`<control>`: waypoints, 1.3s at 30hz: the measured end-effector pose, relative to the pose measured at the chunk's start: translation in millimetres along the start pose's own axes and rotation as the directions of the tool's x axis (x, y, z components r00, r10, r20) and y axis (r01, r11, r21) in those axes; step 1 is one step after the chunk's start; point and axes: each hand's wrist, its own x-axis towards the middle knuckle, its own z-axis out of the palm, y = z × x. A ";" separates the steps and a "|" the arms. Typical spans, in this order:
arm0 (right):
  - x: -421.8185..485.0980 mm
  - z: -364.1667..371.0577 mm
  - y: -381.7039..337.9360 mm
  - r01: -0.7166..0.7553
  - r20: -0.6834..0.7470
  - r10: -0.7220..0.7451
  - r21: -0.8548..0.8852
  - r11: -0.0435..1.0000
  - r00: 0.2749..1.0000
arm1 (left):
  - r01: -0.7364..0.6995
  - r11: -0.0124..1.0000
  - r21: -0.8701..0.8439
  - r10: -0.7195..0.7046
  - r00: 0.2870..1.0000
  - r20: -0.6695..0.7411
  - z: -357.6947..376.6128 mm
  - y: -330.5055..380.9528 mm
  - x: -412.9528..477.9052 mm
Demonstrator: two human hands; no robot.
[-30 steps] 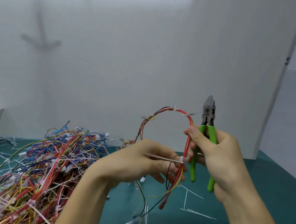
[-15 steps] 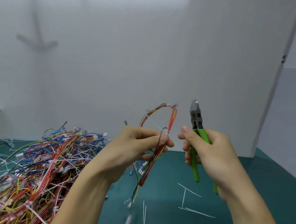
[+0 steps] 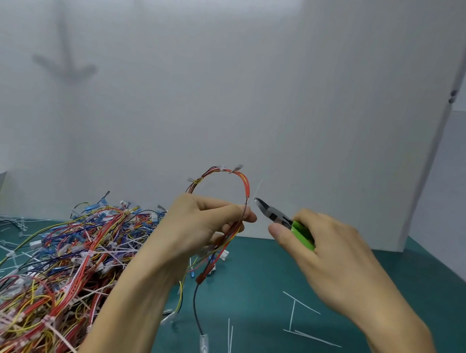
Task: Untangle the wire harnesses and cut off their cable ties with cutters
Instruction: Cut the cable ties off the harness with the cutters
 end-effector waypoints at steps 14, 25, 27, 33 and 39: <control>2.3 5.0 2.0 0.081 -0.026 -0.082 -0.043 0.996 0.996 | -0.009 1.000 0.016 0.009 1.000 -0.029 -0.7 3.8 -2.8; 0.1 1.3 -1.4 0.005 -0.029 -0.004 0.011 1.000 1.000 | -0.022 1.000 0.022 0.022 1.000 -0.016 -2.8 4.6 -2.7; 1.0 1.2 -1.8 -0.028 0.011 0.028 0.040 0.999 1.000 | -0.034 0.999 0.032 0.035 0.999 -0.006 -3.8 3.6 -1.8; 1.1 2.5 0.2 -0.224 0.178 0.166 0.385 0.895 0.970 | -0.059 0.995 0.080 0.056 0.998 0.041 -7.1 0.6 -0.5; 8.1 16.5 -7.4 -0.294 0.150 0.264 0.673 0.679 0.953 | -0.177 0.943 0.283 0.118 0.970 0.214 -1.2 -4.9 1.7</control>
